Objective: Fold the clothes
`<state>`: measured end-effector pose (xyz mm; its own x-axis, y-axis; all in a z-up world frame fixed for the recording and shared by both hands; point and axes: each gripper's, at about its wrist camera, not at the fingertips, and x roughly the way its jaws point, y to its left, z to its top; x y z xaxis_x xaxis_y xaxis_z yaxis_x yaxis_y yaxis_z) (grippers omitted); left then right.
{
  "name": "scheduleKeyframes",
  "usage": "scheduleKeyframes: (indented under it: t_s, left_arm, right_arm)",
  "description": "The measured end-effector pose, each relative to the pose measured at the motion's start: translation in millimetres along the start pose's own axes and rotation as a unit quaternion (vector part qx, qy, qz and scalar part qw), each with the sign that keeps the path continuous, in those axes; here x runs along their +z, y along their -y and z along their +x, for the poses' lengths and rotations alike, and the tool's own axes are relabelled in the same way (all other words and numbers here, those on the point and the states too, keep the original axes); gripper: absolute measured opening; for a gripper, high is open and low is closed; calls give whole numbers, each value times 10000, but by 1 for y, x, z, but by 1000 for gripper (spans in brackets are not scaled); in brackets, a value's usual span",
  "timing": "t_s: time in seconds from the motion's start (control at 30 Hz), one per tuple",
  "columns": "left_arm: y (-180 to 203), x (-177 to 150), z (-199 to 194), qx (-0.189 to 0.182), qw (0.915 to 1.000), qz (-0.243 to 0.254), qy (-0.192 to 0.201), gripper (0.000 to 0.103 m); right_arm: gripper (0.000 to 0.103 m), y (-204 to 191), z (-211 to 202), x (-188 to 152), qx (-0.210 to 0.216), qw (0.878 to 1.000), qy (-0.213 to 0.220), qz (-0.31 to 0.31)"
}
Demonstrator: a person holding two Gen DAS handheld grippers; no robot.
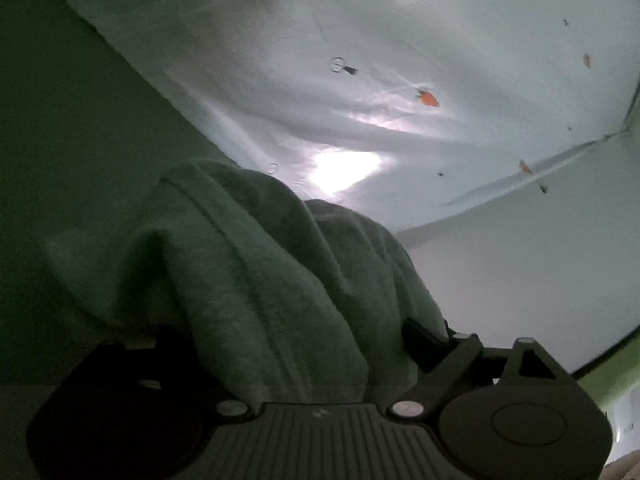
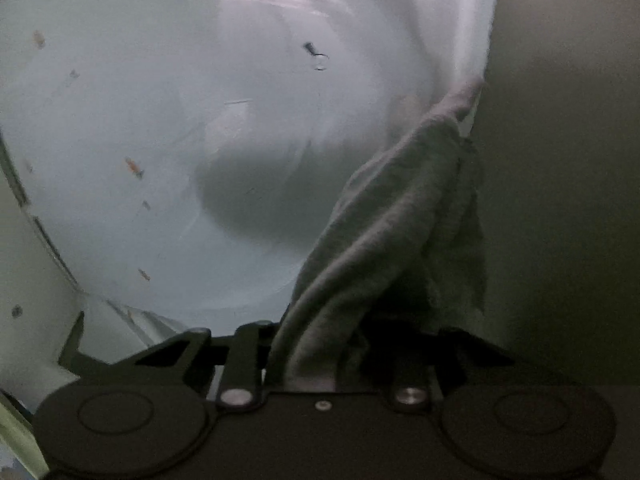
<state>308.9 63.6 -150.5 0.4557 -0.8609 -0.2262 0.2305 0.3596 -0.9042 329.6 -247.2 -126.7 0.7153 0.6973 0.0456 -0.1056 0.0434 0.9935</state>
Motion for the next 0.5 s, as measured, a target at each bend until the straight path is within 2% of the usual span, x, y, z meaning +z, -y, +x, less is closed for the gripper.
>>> scheduleKeyframes:
  t_s: [0.1, 0.3, 0.43, 0.5]
  left_arm:
    - [10, -2, -3, -227, 9997, 12, -11, 89]
    - [52, -1, 21, -463, 9969, 576, -288, 89]
    - [87, -7, 54, -650, 9936, 875, -297, 89]
    - [108, -13, 78, -694, 9915, 1070, -268, 89]
  right_arm:
    - [25, -18, -18, -14, -93, 9997, 158, -164]
    - [25, -47, -55, -18, -351, 9955, 602, -644]
    - [24, -54, -91, -1, -310, 9914, 889, -904]
    - [24, -60, -114, 20, -260, 9893, 899, -1118]
